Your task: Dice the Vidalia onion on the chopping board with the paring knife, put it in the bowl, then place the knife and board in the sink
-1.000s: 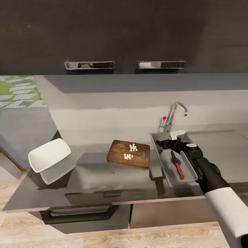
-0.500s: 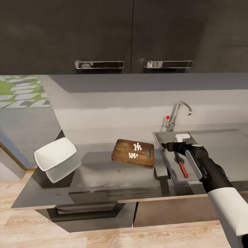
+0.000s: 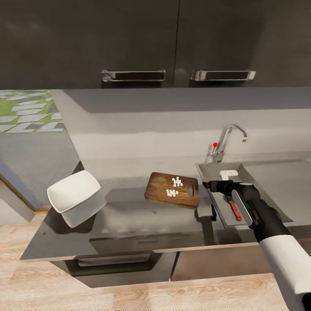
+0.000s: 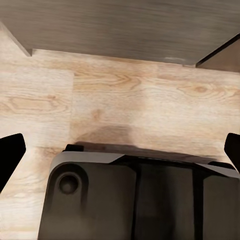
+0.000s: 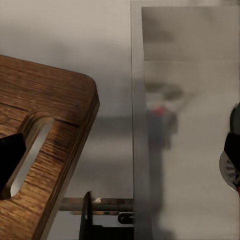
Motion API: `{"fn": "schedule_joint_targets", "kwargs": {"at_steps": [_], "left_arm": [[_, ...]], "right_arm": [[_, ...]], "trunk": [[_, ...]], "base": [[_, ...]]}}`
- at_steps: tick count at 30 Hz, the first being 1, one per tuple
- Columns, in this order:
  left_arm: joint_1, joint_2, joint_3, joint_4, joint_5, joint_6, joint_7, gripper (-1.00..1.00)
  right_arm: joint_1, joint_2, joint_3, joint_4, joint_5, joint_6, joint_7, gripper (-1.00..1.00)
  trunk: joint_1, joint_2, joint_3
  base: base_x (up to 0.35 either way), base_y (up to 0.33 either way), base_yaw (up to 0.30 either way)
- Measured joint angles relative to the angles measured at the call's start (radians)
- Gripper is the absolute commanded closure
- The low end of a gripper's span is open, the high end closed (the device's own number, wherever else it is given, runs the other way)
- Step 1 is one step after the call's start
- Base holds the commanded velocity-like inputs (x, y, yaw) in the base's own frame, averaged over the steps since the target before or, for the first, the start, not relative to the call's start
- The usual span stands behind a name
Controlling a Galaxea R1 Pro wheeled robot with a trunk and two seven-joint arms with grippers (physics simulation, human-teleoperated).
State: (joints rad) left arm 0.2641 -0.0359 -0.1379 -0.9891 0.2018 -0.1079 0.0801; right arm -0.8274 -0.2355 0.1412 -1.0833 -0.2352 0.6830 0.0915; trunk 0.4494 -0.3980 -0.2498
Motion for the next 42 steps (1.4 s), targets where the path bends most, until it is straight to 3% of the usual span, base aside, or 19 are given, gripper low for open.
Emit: {"fn": "schedule_joint_targets", "kwargs": {"at_steps": [10,42], "left_arm": [[0.0,0.0,0.0,0.007,0.0,0.0,0.0,-1.0],[0.0,0.0,0.0,0.007,0.0,-0.002,0.0,-1.0]], "right_arm": [[0.0,0.0,0.0,0.012,0.0,0.0,-0.001,-1.0],[0.0,0.0,-0.003,0.012,0.0,0.0,-0.001,-1.0]], "trunk": [[0.0,0.0,-0.016],[0.0,0.0,-0.067]], "base": [[0.0,0.116,0.0],[0.048,0.002,0.0]]}}
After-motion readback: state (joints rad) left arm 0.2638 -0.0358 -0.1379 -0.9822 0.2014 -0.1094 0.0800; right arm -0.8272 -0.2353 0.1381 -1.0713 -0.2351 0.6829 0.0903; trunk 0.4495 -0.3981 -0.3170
